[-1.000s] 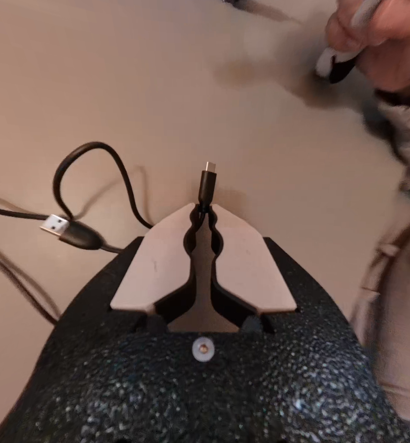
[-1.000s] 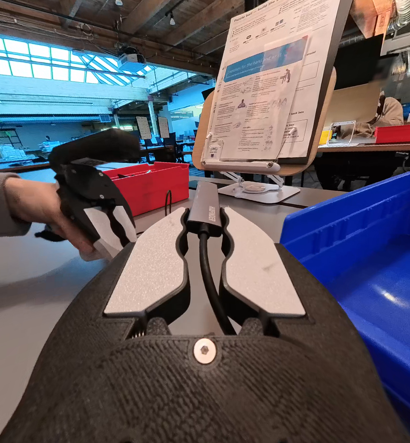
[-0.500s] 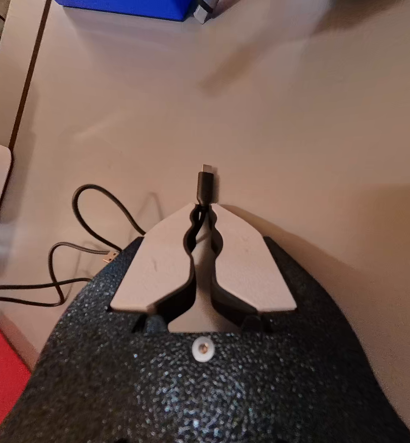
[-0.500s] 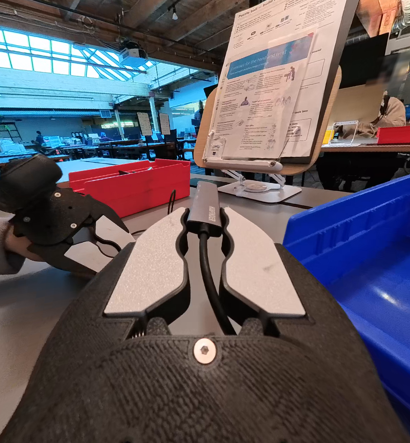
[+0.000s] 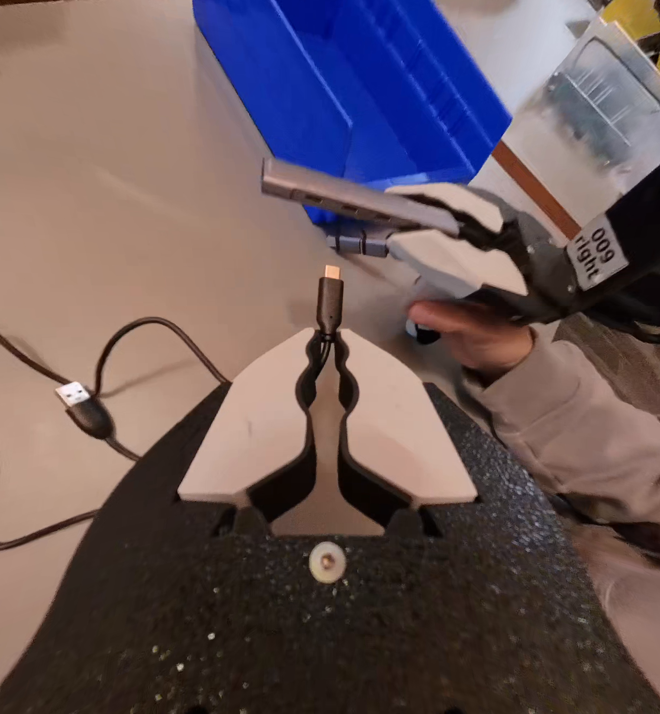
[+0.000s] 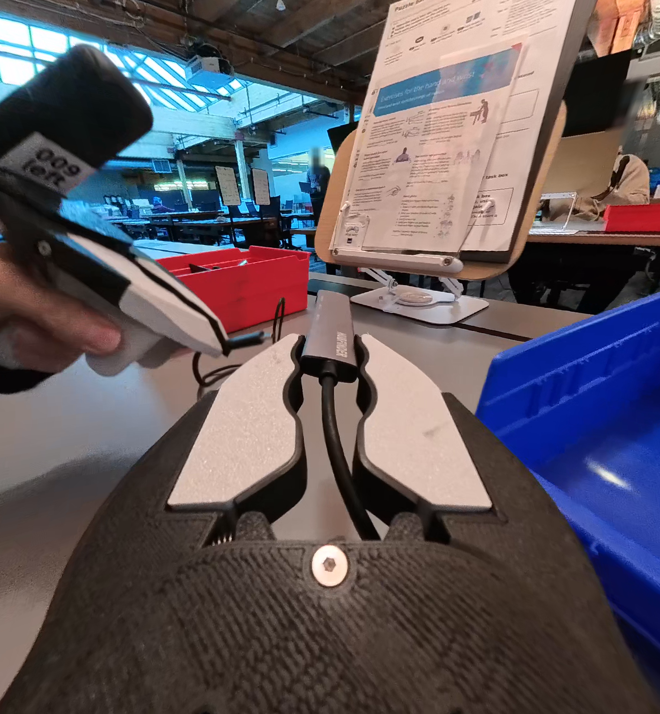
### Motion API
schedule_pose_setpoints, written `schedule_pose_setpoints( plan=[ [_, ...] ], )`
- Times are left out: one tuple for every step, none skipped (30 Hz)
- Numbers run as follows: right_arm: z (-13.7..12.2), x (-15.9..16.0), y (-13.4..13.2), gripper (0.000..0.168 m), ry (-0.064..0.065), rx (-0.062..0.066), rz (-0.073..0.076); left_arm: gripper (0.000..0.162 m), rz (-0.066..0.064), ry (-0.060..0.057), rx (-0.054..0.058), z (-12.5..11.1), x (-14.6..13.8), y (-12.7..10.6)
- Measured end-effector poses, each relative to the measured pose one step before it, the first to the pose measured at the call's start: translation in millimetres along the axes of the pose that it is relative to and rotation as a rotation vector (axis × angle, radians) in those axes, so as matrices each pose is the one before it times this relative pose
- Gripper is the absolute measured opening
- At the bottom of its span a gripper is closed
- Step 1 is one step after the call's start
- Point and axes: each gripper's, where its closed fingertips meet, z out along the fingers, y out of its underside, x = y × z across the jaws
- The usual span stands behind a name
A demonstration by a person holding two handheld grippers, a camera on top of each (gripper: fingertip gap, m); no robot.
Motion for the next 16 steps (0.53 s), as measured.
schedule_pose_setpoints(
  plan=[
    [0.90, -1.48, 0.80, 0.024, 0.0016, -0.0035, -0.0131, 0.006, -0.0036, -0.0082, 0.0048, -2.18, 2.28, -3.24],
    [0.86, -1.54, 0.79, 0.024, 0.0009, -0.0016, -0.0089, 0.006, 0.0001, -0.0094, -0.0094, -0.94, 1.99, -0.77],
    [0.91, -2.41, 0.40, 0.024, -0.0075, 0.0018, -0.0016, 0.006, -0.0025, -0.0045, -0.0110, -0.22, 2.23, -0.04],
    [0.86, -2.49, 0.42, 0.024, -0.0118, 0.0035, 0.0048, 0.006, -0.0041, -0.0043, -0.0060, 0.12, 1.52, -0.15],
    [0.58, -1.91, 0.10, 0.024, -0.0078, 0.0021, 0.0004, 0.006, -0.0025, -0.0021, -0.0052, 0.35, 1.04, -0.05],
    [0.35, -1.47, -0.13, 0.024, -0.0046, 0.0023, -0.0066, 0.006, -0.0031, 0.0037, -0.0021, 0.39, 1.44, -0.23],
    [0.30, -2.12, -0.07, 0.024, -0.0107, 0.0010, -0.0057, 0.006, -0.0064, 0.0076, 0.0023, 0.08, 1.78, -0.77],
    [0.22, -1.66, -0.10, 0.024, -0.0083, 0.0003, -0.0037, 0.006, -0.0054, 0.0113, 0.0016, 0.08, 2.16, -0.60],
    [0.21, -0.82, 0.20, 0.024, -0.0020, -0.0012, -0.0041, 0.006, -0.0026, 0.0138, 0.0030, -0.30, 2.40, -0.87],
    [0.23, -0.74, 0.08, 0.024, -0.0019, -0.0011, -0.0048, 0.006, -0.0031, 0.0115, 0.0046, -0.39, 2.35, -1.07],
    [0.30, -1.13, -0.04, 0.024, -0.0035, 0.0005, -0.0065, 0.006, 0.0010, 0.0074, -0.0024, -0.31, 1.73, -0.22],
    [0.20, -0.55, 0.12, 0.024, 0.0013, -0.0007, -0.0073, 0.006, 0.0056, 0.0000, -0.0053, -0.06, 0.42, 0.34],
    [0.38, -0.54, 0.38, 0.024, 0.0011, -0.0026, -0.0068, 0.006, 0.0027, -0.0068, -0.0029, 0.06, -1.01, -0.09],
    [0.48, -1.09, 0.28, 0.024, -0.0028, -0.0026, -0.0078, 0.006, 0.0009, -0.0027, -0.0032, 0.13, -0.82, -0.12],
    [0.56, -1.09, 0.24, 0.024, -0.0016, -0.0024, -0.0100, 0.006, 0.0003, 0.0054, -0.0001, -0.03, 0.45, -0.52],
    [0.32, -0.48, 0.28, 0.024, 0.0049, -0.0024, -0.0105, 0.006, 0.0003, 0.0035, 0.0008, -0.30, 0.49, -0.76]
  ],
)
